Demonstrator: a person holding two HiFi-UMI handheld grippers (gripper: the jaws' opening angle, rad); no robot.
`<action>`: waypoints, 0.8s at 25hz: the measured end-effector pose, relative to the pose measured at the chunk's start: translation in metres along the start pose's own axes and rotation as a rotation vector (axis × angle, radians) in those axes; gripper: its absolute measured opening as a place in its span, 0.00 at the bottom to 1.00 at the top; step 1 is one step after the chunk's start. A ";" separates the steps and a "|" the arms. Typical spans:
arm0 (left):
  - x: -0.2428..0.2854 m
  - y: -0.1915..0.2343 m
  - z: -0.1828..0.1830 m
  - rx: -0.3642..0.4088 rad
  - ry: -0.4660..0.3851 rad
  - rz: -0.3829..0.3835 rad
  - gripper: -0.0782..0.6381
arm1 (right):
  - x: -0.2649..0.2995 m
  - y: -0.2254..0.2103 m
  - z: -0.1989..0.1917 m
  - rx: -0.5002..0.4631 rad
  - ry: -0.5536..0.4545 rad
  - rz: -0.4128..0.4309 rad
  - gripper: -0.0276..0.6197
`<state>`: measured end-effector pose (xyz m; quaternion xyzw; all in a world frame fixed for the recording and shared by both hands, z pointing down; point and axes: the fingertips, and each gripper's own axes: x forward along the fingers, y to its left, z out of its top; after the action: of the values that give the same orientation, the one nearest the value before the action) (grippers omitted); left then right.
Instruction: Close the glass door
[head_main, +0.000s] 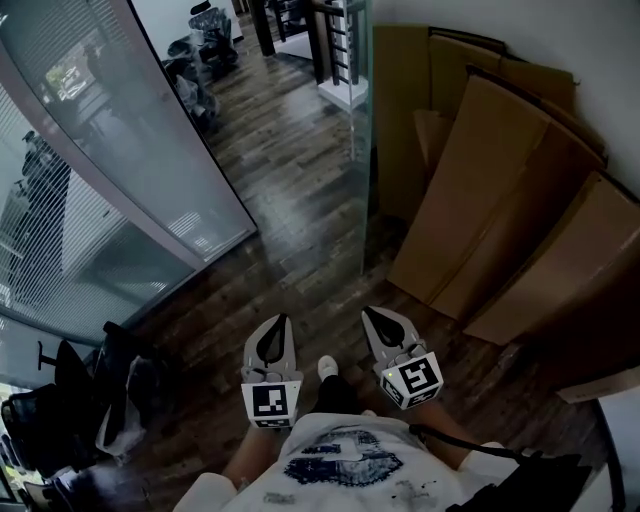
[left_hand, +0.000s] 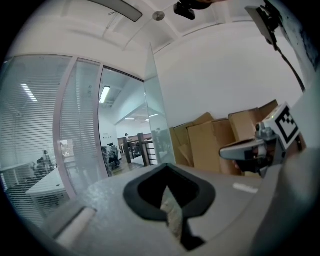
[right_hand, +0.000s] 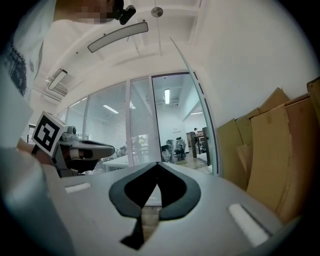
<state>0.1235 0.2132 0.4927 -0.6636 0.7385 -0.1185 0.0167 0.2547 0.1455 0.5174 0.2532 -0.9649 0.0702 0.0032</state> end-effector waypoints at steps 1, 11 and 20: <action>0.006 0.006 0.000 -0.001 -0.002 -0.001 0.11 | 0.008 -0.001 0.001 -0.003 0.000 -0.001 0.05; 0.057 0.062 0.001 -0.022 -0.019 -0.030 0.11 | 0.077 -0.007 0.013 -0.024 0.012 -0.033 0.05; 0.096 0.103 -0.003 -0.037 -0.023 -0.037 0.11 | 0.132 -0.015 0.018 -0.041 0.024 -0.043 0.05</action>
<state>0.0106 0.1289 0.4879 -0.6784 0.7280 -0.0977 0.0107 0.1478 0.0656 0.5072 0.2729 -0.9603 0.0532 0.0213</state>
